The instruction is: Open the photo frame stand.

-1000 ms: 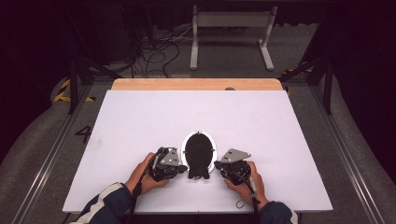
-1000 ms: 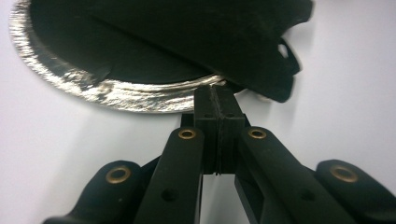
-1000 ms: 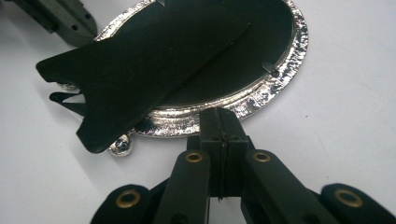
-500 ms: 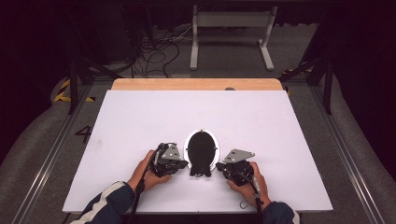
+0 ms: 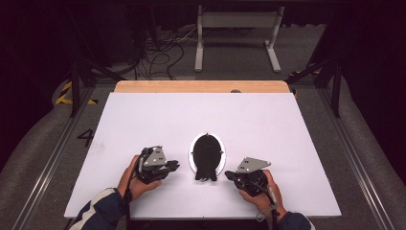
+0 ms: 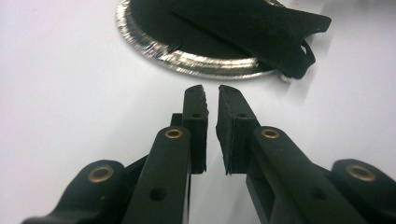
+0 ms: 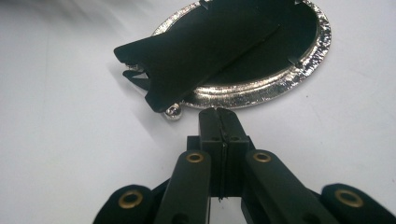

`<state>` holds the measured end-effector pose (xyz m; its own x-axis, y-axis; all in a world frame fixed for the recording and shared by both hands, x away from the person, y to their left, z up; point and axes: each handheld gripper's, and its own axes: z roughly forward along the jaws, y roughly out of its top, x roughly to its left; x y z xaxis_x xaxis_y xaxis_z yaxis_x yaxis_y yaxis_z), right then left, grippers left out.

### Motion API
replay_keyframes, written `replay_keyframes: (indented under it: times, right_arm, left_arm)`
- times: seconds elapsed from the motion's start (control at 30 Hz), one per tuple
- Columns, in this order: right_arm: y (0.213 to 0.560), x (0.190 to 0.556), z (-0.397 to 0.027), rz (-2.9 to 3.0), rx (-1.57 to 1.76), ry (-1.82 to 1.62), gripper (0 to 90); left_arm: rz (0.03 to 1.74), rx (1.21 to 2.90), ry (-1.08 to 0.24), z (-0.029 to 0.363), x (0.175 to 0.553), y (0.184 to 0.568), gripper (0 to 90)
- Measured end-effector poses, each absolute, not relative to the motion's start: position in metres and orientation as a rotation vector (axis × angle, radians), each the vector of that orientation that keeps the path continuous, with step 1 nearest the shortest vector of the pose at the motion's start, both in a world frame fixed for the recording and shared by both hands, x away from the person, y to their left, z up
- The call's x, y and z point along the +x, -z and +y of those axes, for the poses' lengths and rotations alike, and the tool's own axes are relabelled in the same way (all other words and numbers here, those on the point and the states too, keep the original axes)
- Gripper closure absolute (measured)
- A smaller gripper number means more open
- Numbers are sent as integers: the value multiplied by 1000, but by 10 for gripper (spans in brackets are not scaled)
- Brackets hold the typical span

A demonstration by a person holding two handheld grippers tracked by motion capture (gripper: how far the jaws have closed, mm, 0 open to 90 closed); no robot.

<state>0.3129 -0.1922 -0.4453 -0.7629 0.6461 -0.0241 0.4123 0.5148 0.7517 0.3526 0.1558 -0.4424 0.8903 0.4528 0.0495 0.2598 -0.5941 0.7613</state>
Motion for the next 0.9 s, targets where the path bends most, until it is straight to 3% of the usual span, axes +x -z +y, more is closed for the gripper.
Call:
replay_keyframes:
  times: [0.5, 0.6, 0.67, 0.83, 0.9]
  right_arm:
    - [445, 312, -200, 2470, 919, -1108, 898]
    - [445, 313, -199, 2477, 920, -1117, 875]
    - [445, 314, -198, 2485, 922, -1119, 873]
    - [444, 318, -195, 2527, 906, -1111, 850]
    - [444, 320, -191, 2550, 907, -1110, 842]
  left_arm:
    - [623, 2165, -340, 225, 319, 452, 606]
    - [644, 2146, -354, 230, 317, 452, 577]
    - [679, 2140, -374, 236, 315, 453, 487]
    - [670, 2133, -376, 238, 313, 452, 465]
    - [687, 2114, -388, 237, 313, 452, 390]
